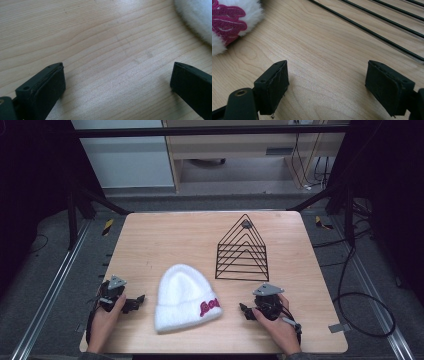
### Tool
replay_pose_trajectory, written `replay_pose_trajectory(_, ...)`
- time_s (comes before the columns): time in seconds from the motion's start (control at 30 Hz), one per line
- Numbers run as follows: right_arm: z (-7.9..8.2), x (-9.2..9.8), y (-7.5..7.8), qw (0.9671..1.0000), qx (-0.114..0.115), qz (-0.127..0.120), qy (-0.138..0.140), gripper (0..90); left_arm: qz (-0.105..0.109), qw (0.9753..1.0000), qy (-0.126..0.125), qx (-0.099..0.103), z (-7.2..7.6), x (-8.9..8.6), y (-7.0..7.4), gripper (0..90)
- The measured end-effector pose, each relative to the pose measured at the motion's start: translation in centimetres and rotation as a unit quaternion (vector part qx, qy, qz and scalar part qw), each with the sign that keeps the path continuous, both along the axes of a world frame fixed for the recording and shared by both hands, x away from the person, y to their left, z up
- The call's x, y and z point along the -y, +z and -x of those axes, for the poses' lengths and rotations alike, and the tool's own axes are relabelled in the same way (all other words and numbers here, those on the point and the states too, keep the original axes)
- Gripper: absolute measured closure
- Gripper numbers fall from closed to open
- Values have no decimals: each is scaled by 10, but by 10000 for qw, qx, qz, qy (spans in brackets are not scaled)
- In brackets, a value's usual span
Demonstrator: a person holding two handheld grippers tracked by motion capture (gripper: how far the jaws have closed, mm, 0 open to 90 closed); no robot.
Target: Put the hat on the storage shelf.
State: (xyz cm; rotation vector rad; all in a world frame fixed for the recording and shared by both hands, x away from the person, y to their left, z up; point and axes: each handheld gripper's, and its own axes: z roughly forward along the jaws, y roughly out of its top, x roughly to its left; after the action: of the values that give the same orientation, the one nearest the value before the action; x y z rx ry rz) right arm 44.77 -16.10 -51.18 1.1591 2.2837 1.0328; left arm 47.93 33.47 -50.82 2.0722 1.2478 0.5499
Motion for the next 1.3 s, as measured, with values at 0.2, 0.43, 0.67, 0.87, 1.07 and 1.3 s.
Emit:
replay_pose_trajectory(0.2, 0, 0, 0, 10000, 1, 0, -1, 187, -23, 10000, -31, 10, 0, 0, 0, 0)
replay_pose_trajectory(0.43, 0, -1, 0, 10000, -13, -15, -55, 187, 57, 9995, -283, 136, -2, 10, 22, 33)
replay_pose_trajectory(0.67, 0, -1, 0, 10000, -3, -6, -56, 187, 147, 9972, -731, 99, -17, 35, 52, 42)
replay_pose_trajectory(0.87, 0, -1, 0, 10000, -1, -4, -64, 187, -358, 9900, -1364, -92, -39, 81, 78, 55)
replay_pose_trajectory(1.07, 0, -1, 0, 10000, -3, -7, -64, 187, -531, 9857, -1579, -245, -51, 104, 86, 67)
replay_pose_trajectory(1.3, 0, -2, 0, 10000, -10, -16, -93, 188, -614, 9810, -1714, -675, -70, 118, 87, 133)
